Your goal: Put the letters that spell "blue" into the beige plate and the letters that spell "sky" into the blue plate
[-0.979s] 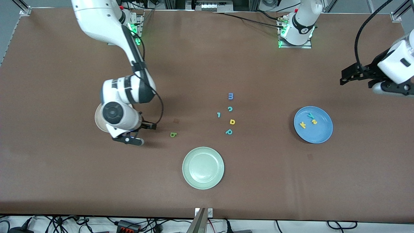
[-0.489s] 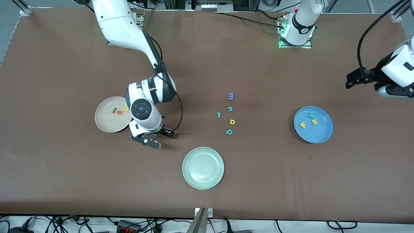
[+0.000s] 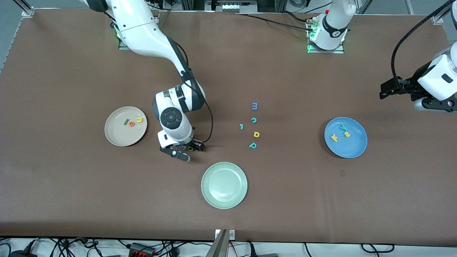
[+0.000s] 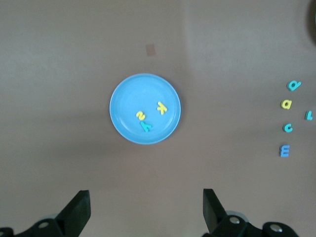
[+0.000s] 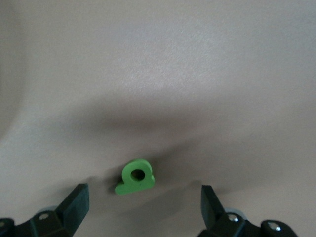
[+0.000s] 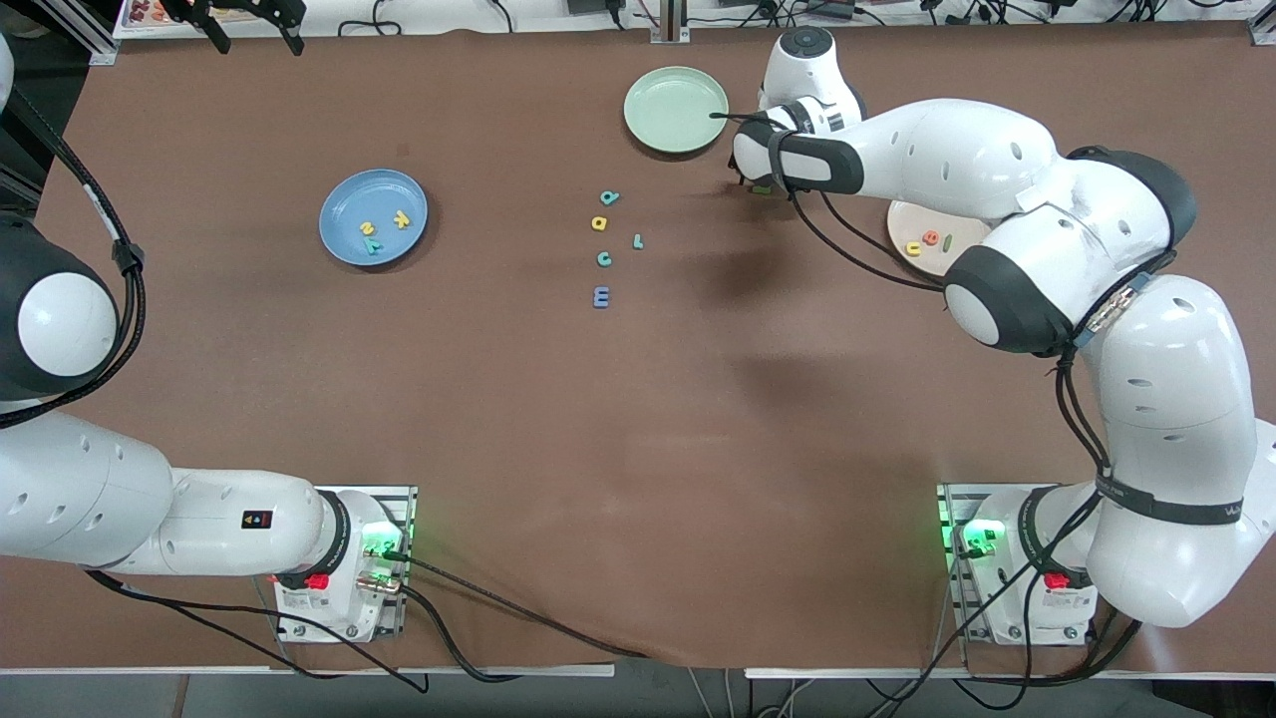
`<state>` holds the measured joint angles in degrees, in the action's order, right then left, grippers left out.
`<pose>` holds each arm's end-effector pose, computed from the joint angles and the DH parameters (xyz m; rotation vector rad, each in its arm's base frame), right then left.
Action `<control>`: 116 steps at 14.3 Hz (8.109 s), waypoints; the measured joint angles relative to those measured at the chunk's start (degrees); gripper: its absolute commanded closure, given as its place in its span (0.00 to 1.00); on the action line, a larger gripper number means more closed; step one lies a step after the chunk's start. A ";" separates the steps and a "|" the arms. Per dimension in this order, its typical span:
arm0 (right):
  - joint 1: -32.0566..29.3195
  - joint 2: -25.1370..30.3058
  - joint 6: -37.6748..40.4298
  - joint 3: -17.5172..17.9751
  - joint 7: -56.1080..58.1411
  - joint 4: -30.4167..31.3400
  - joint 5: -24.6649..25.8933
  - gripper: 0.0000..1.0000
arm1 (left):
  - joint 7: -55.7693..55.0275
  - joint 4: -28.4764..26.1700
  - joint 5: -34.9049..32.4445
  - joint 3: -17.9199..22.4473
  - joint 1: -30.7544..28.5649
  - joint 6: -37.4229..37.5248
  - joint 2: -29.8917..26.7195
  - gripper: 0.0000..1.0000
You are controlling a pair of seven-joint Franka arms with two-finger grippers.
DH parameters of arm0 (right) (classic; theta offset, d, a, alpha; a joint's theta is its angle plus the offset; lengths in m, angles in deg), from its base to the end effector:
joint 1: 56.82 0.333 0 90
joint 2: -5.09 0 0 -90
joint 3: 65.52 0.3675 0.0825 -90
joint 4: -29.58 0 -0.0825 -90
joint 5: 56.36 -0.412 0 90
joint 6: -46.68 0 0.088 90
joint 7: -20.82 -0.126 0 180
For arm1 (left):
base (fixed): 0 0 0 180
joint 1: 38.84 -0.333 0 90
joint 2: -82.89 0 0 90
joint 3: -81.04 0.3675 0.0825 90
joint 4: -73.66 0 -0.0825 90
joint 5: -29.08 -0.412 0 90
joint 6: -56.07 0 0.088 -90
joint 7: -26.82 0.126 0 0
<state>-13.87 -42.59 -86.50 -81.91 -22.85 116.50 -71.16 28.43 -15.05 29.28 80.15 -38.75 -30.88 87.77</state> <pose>0.6656 0.3830 0.1791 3.0754 -0.5985 0.0387 0.6026 -0.0104 0.6134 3.1301 -0.0708 -0.1816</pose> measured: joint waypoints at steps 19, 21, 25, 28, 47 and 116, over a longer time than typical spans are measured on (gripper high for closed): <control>-0.23 -2.20 -0.10 -0.05 4.37 -2.96 0.00 0.55 | -1.25 1.38 0.15 -0.61 -0.21 3.50 0.06 0.00; -0.23 -2.19 -0.06 -0.05 4.45 -3.01 0.00 0.62 | -1.25 1.38 0.15 -0.60 -0.22 3.58 0.07 0.00; -0.25 -2.14 0.23 -0.11 5.83 -3.15 0.00 0.79 | -1.25 1.38 0.14 -0.53 -0.36 3.59 0.12 0.00; -0.29 -2.15 1.27 -0.13 7.50 -3.44 0.00 0.80 | -1.25 1.38 0.14 -0.54 -0.43 3.58 0.16 0.00; -14.26 14.14 24.66 -11.10 52.94 15.30 0.09 0.80 | -1.25 1.53 0.15 -0.60 -0.43 3.63 0.17 0.00; -39.89 42.34 37.96 9.08 46.89 4.64 15.73 0.00 | 0.09 4.88 0.27 5.50 2.31 4.84 0.19 0.00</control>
<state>-53.75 -0.24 -48.55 -72.83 24.05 121.13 -55.43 28.51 -10.17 29.54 85.65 -36.44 -26.04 87.97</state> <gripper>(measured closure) 0.000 0.000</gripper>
